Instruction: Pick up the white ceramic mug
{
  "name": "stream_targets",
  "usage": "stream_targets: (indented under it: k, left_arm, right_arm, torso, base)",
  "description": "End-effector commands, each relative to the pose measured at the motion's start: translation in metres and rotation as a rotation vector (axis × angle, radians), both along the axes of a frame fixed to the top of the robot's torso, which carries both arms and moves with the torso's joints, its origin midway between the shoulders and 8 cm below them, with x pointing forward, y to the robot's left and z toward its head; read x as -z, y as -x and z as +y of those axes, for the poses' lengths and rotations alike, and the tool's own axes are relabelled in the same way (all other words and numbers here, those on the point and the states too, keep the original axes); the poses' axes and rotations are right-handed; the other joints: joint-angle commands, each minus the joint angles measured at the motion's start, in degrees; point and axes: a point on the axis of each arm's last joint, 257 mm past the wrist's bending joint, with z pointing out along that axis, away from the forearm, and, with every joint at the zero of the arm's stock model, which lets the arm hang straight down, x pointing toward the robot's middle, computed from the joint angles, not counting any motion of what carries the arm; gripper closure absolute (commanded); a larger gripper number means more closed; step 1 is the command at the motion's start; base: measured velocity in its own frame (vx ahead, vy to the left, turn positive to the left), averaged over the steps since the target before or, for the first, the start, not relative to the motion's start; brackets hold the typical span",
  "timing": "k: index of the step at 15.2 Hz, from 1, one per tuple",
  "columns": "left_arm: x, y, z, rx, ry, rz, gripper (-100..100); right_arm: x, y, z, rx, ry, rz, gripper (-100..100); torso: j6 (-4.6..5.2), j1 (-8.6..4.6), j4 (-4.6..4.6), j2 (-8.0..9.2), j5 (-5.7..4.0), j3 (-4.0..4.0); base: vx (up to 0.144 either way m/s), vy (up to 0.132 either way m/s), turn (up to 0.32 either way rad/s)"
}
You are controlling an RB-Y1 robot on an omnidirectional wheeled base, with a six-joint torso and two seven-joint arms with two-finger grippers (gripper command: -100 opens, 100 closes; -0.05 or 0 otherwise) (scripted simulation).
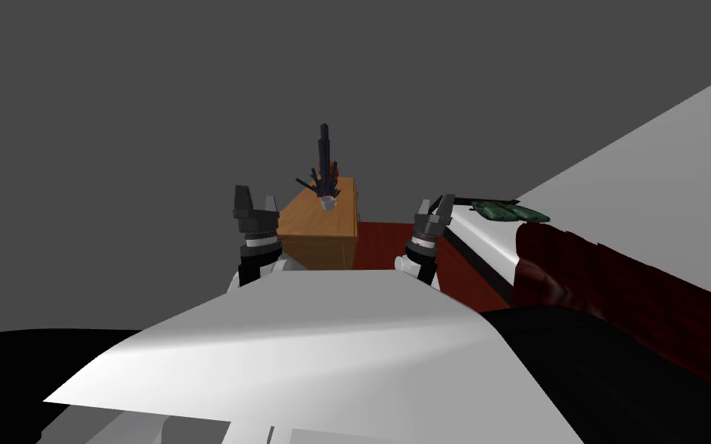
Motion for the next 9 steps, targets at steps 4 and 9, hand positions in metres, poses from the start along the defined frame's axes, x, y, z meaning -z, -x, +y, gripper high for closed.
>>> stream_targets:
  k: [4, 9]
  left_arm:
    - [0.027, -0.002, 0.011, 0.002, -0.083, 0.069, -100]
    - [0.067, 0.001, 0.031, -0.002, -0.16, 0.169, -100]
  right_arm:
    - [0.0, 0.0, 0.0, 0.0, 0.0, 0.0, 0]
    - [0.0, 0.0, 0.0, 0.0, 0.0, 0.0, 0]
  torso:
    - [0.0, -0.29, -0.02, -0.07, -0.05, -0.04]
    - [0.0, -0.49, -0.01, -0.01, -0.11, -0.01]
  base:
    - [0.022, -0.081, -0.048]
    - [0.009, -0.121, -0.019]
